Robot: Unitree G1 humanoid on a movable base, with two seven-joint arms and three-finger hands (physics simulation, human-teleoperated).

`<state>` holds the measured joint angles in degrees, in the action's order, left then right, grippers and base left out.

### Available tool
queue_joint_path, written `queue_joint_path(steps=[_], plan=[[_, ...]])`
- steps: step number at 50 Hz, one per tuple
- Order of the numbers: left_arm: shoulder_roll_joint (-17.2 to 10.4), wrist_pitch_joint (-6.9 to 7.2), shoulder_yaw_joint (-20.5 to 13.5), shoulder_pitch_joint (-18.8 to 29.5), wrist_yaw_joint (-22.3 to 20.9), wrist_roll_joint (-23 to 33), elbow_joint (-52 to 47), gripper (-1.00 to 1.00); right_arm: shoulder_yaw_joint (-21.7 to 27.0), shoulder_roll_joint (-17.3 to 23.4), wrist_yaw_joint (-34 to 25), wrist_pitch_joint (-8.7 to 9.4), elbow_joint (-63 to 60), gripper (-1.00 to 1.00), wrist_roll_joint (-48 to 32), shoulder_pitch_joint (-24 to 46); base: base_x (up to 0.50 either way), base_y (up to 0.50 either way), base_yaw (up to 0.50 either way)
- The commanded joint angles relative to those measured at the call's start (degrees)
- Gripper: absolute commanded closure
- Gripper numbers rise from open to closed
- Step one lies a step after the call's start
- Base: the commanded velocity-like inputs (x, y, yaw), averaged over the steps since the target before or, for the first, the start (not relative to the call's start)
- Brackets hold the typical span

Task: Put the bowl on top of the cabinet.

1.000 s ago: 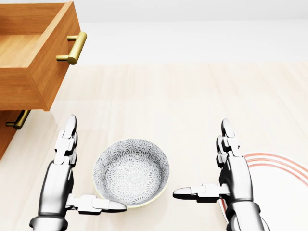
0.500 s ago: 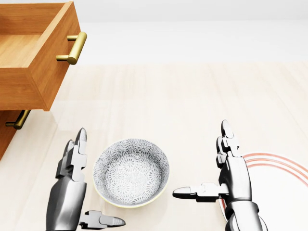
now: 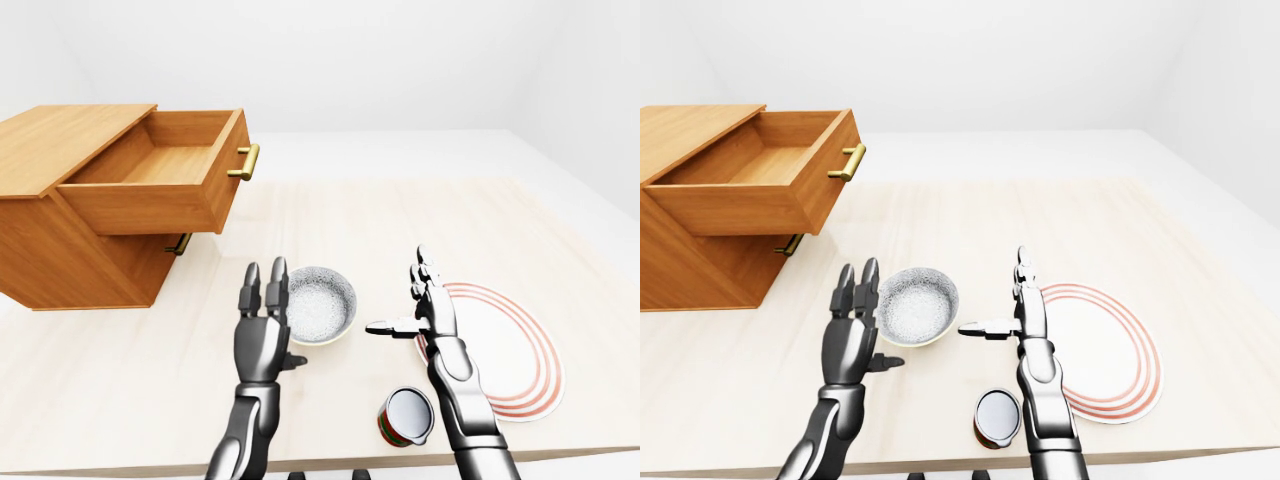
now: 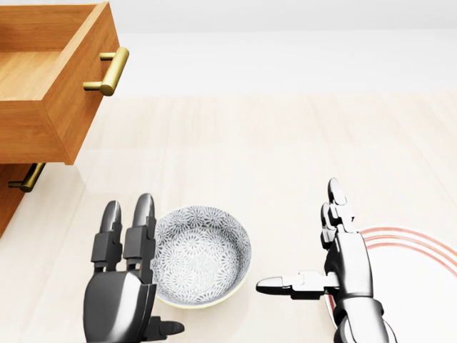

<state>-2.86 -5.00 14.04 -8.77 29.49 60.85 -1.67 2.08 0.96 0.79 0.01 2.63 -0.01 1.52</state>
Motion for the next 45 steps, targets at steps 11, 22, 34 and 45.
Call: queue_joint_path(steps=[11, 22, 34, 45], plan=[[1.0, 0.00, 5.9, 3.6, 0.5, 12.5, 8.4, -1.00, 0.3, 0.2, -0.1, 0.80, -1.6, -1.00, 0.1, -0.4, 0.00, 0.00, 0.00], [1.7, 0.00, 8.1, 5.2, 0.5, 15.0, 13.6, -1.00, 0.9, 0.3, -0.5, 2.23, -4.4, -1.00, 0.7, -1.1, 0.00, 0.00, 0.00], [0.2, 0.00, 5.5, 4.9, 0.5, 13.0, 12.4, 0.97, -0.2, -0.1, -0.4, 0.96, -3.4, -1.00, -0.2, -1.2, 0.00, 0.00, 0.00], [0.3, 0.00, 5.3, 4.3, 0.5, 12.8, 11.3, 0.97, -0.3, -0.2, -0.4, 1.25, -3.8, -1.00, -0.3, -1.3, 0.00, 0.00, 0.00]])
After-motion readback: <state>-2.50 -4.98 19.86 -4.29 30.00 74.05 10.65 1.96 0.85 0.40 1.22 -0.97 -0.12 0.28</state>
